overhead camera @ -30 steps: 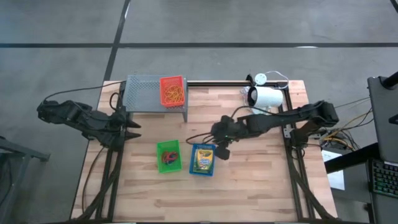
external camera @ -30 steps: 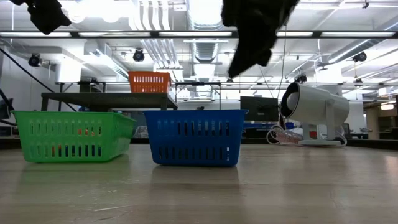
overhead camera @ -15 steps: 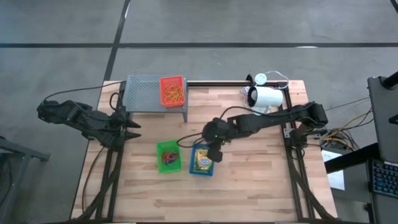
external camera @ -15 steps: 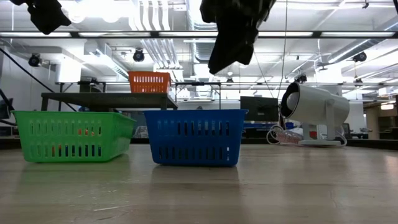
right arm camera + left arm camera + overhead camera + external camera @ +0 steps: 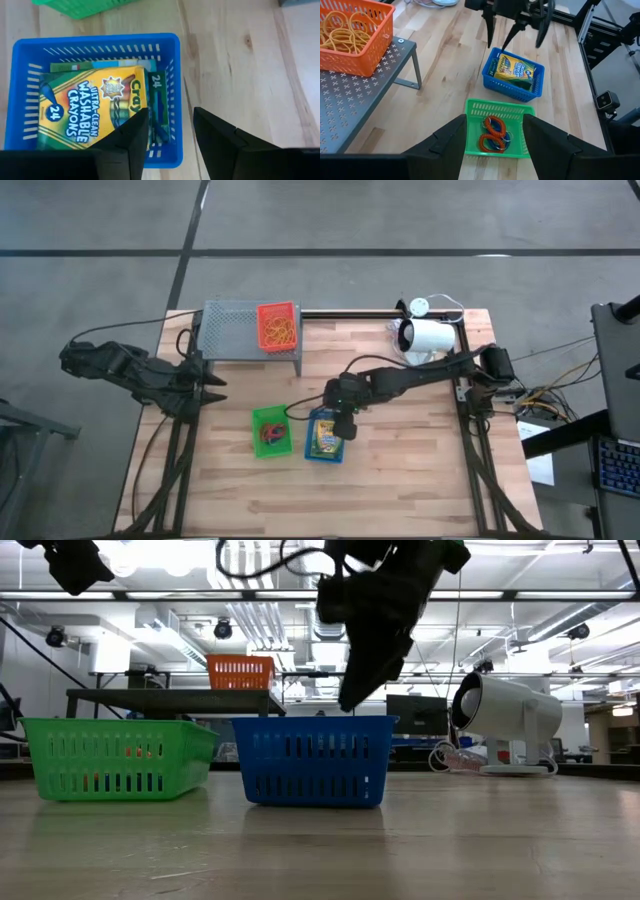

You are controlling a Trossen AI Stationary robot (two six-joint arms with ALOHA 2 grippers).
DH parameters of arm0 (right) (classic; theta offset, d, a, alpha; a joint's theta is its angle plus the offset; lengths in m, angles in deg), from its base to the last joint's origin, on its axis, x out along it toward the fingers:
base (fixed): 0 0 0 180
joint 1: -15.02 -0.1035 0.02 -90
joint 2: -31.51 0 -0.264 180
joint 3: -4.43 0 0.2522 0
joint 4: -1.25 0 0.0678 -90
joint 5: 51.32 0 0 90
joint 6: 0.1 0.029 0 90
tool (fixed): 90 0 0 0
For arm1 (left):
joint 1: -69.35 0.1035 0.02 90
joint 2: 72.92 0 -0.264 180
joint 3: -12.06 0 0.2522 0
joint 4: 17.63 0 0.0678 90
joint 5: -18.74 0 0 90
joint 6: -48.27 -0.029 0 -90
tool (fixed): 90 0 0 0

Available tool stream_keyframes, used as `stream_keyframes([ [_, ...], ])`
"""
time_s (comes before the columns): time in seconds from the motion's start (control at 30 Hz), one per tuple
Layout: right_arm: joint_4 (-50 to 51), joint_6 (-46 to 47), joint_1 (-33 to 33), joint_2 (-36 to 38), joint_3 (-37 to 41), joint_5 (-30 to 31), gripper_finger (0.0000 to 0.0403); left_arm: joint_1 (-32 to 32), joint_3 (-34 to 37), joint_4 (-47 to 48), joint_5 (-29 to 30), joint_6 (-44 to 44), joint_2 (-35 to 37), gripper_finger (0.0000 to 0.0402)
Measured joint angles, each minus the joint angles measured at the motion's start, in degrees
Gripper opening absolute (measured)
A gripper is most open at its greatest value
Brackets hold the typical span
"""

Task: Pick & Place Office Desk Supplies
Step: Put the blue bin filled with crayon boxes on the shelf

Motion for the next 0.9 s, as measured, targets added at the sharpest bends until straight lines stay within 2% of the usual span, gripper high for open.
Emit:
stream_keyframes([
  [0.3, 0.0, 0.2, 1.0, -2.2, -0.2, 0.9, 0.0137, 0.0, 0.0, 0.0, 0.0, 0.0, 0.0, 0.0201],
  [0.9, -1.4, -0.8, 1.7, -6.4, -0.4, -0.7, 0.0137, 0.0, 0.0, 0.0, 0.0, 0.0, 0.0, 0.0200],
])
